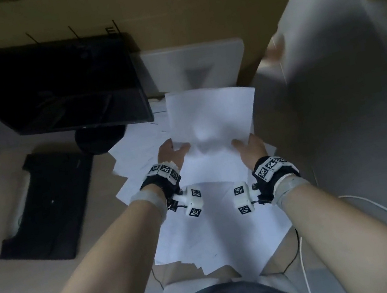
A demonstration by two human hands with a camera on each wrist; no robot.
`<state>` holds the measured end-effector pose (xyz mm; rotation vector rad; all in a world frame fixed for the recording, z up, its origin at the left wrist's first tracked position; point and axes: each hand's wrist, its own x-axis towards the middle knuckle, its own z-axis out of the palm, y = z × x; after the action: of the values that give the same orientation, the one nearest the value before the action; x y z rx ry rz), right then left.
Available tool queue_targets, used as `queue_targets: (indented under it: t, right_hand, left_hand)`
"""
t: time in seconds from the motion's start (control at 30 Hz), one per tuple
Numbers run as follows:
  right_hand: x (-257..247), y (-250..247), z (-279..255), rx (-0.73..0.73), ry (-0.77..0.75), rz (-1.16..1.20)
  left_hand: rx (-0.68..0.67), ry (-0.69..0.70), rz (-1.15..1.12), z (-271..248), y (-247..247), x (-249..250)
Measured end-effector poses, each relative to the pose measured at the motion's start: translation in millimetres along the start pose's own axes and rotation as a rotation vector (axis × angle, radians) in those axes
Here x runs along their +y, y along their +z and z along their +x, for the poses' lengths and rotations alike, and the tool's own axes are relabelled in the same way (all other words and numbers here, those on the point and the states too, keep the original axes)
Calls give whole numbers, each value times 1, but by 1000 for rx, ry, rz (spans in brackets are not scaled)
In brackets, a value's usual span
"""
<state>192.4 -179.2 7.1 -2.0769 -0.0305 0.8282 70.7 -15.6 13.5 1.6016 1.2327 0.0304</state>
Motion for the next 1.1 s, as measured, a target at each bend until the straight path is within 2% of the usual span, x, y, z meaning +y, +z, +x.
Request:
queue_targets:
  t: [0.1,0.2,0.47,0.67,0.8,0.9,1.0,1.1]
  right_hand:
    - [13,-14,8,87,106,24]
    - [32,-34,8,111,214,44]
    - [136,-66,-20,12,575,-119]
    - [181,-67,-40,78,620,-173]
    - [188,-68,-55,157,689,-233]
    - [187,-64,-58,161,707,-227]
    - [187,-55,-61,159,620,-169]
    - [170,-46,-72,172,538,-254]
  left_hand:
    - [-107,27,79,8,19,11]
    - [-205,-16,130,9,46,11]
    - [-419,-168,545,-41,124,-36]
    - [-445,-143,690,-67,142,-48]
    - [-518,-132,602,-77,151,-57]
    - [-564,-119,575,-81,152,-67]
    - [-448,-119,492,-75,143,-74]
    - [-345,-97,317,-67,112,-70]
